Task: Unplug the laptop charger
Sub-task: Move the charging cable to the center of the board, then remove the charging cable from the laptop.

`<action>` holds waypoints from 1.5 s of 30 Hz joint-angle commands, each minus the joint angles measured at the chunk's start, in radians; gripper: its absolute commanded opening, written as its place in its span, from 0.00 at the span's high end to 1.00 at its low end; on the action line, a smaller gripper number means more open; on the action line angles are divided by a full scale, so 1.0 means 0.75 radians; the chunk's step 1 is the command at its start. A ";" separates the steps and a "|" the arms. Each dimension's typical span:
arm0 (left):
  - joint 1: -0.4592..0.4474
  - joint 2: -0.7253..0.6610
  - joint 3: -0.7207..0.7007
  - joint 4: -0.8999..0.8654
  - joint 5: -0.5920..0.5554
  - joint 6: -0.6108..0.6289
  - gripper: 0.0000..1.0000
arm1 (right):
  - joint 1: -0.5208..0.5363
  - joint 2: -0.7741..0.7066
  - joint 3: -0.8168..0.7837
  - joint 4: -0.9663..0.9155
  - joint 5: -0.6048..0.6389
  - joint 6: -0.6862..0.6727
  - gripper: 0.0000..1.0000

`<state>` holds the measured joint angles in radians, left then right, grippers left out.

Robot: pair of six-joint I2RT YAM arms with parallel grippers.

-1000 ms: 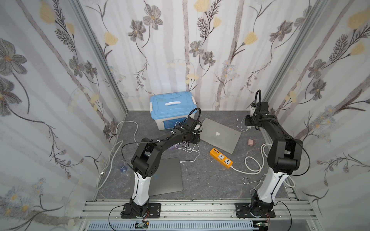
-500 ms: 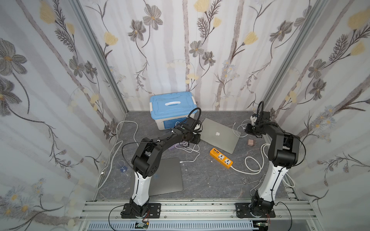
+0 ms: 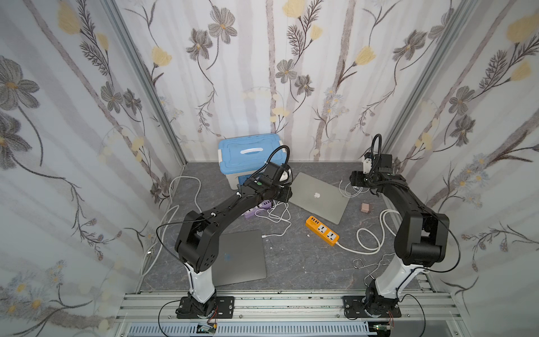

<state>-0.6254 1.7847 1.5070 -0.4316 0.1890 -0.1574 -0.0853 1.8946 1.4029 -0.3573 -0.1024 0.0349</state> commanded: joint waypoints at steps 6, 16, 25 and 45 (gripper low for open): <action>0.105 -0.232 -0.217 -0.084 -0.185 -0.094 0.59 | 0.167 -0.226 -0.138 0.072 0.202 -0.037 0.19; 0.386 -0.395 -0.593 0.113 -0.080 -0.298 0.60 | 0.713 -0.118 -0.053 0.223 -0.072 0.055 0.20; 0.545 -0.338 -0.681 0.354 0.117 -0.359 0.60 | 0.994 0.208 0.221 0.270 -0.097 0.130 0.22; 0.399 -0.479 -1.140 0.363 0.125 -0.608 0.62 | 1.111 0.165 -0.036 0.081 -0.302 -0.815 0.31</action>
<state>-0.3126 1.4353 0.6716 -0.1902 0.3145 -0.5613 0.7452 2.0453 1.4124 -0.3321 -0.2272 -0.3824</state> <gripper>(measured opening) 0.384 0.691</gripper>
